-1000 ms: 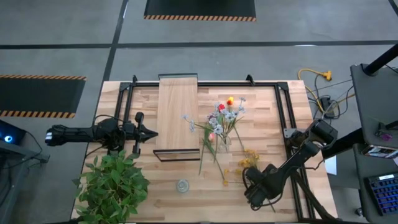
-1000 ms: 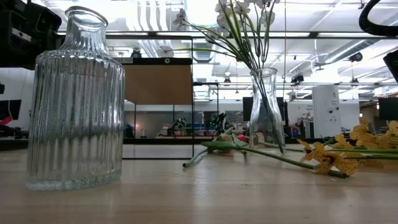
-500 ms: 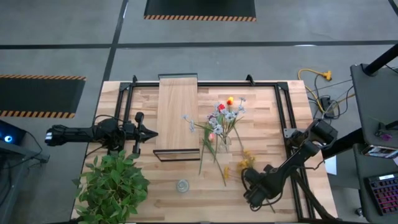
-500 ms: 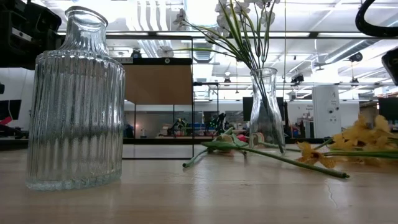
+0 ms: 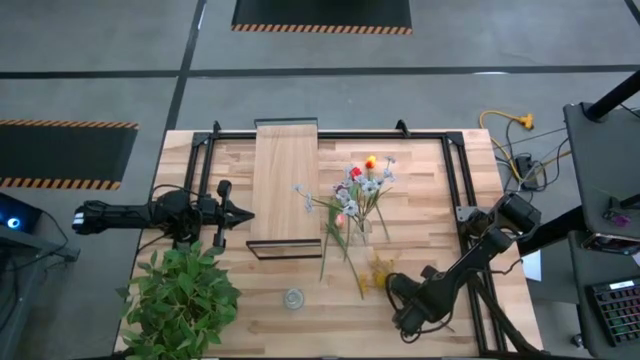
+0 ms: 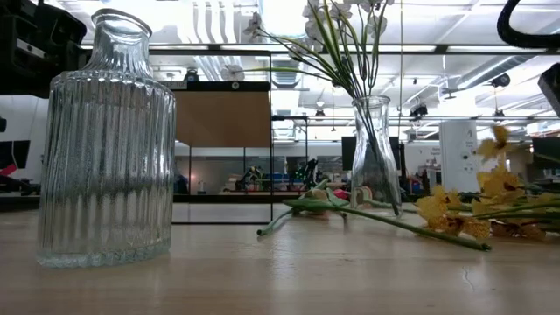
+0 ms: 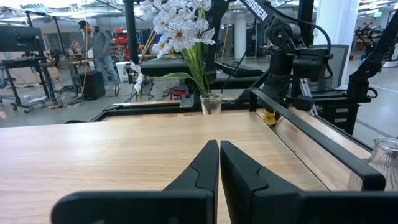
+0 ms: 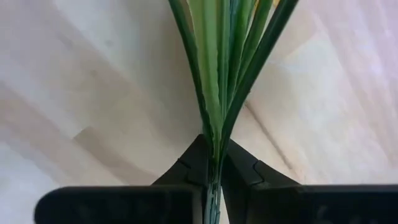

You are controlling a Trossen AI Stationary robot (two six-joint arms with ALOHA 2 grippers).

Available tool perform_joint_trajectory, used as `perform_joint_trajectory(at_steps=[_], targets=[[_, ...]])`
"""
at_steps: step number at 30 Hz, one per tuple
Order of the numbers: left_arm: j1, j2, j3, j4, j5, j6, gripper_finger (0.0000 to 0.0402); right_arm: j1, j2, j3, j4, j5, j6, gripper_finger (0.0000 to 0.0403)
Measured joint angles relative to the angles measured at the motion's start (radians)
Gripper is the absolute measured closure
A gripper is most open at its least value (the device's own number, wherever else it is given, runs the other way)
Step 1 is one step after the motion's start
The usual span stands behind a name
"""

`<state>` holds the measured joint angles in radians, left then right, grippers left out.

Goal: Pick and place flowers into a vace then onto a shelf
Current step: Put the dark yellow flowers into the top transparent vase

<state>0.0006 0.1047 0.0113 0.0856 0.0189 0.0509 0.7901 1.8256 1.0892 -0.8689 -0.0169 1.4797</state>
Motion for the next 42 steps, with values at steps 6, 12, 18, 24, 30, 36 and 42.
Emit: perform_joint_trajectory(at_steps=[6,12,18,24,30,36,42], targets=[[0.0,0.0,0.0,0.0,0.0,0.0,0.0402,0.01,-0.002,0.026,-0.003,-0.012,-0.048,0.0388],[0.0,0.0,0.0,0.0,0.0,0.0,0.0402,0.033,-0.017,0.045,-0.046,0.049,-0.047,0.0389],[0.0,0.0,0.0,0.0,0.0,0.0,0.0402,0.059,-0.084,0.058,-0.035,0.224,-0.077,0.0389],[0.0,0.0,0.0,0.0,0.0,0.0,0.0402,0.087,-0.172,0.066,-0.013,0.436,-0.165,0.039],[0.0,0.0,0.0,0.0,0.0,0.0,0.0402,0.102,-0.226,0.066,0.092,0.67,-0.412,0.039],[0.0,0.0,0.0,0.0,0.0,0.0,0.0402,0.063,-0.255,0.063,0.214,0.646,-0.572,0.039],[0.0,0.0,0.0,0.0,0.0,0.0,0.0402,0.028,-0.277,0.062,0.302,0.641,-0.778,0.039]])
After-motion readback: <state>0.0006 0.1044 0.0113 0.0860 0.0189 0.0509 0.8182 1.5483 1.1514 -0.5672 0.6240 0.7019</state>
